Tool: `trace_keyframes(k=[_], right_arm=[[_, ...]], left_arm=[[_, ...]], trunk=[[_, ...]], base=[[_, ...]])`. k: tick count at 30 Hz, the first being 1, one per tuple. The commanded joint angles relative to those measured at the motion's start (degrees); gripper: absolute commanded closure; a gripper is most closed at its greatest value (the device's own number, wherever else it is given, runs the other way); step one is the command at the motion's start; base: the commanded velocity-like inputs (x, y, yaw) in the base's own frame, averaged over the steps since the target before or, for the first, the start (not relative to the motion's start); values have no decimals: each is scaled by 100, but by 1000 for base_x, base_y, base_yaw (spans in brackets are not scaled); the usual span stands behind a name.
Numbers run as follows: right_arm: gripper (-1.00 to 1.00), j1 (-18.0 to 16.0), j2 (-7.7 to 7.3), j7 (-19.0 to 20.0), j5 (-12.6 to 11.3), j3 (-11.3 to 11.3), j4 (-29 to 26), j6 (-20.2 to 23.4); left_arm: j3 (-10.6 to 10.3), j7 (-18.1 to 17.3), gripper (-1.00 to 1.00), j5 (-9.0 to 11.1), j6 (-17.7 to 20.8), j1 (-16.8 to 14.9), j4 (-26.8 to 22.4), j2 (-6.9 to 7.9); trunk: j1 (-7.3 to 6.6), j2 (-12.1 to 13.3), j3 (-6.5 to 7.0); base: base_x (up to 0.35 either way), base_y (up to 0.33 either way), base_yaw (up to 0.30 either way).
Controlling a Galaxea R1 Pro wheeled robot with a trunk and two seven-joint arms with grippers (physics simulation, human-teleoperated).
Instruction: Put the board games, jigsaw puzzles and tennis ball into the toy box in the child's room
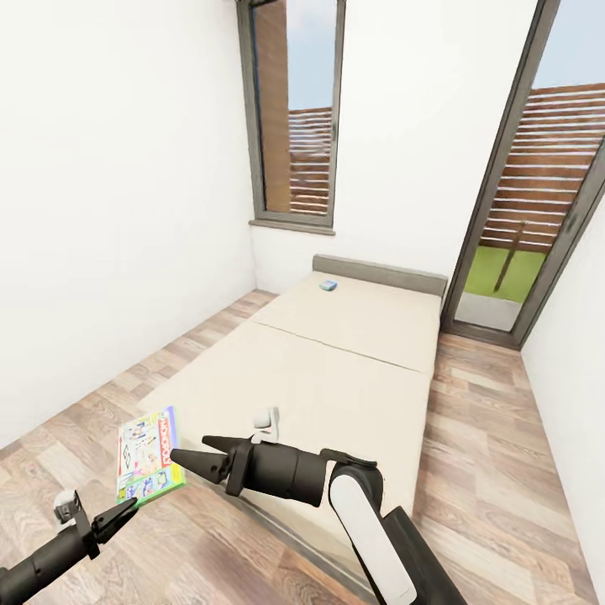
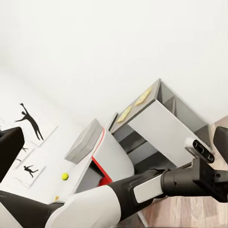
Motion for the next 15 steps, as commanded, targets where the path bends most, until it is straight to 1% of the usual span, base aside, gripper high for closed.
trace_keyframes(k=[1,9,15], right_arm=[[-100,-3,2,1,-16,-6,-2,32],[-100,-3,2,0,-1,-3,-6,32],[-100,-3,2,-1,95,26,-3,32]], left_arm=[[19,-22,100,-1,61,-6,1,1],[19,-20,100,-1,63,-6,1,2],[19,-14,100,-2,65,-6,1,7]], trunk=[[0,-4,0],[0,-4,45],[0,-4,80]], base=[[0,0,248],[0,0,248],[0,0,247]])
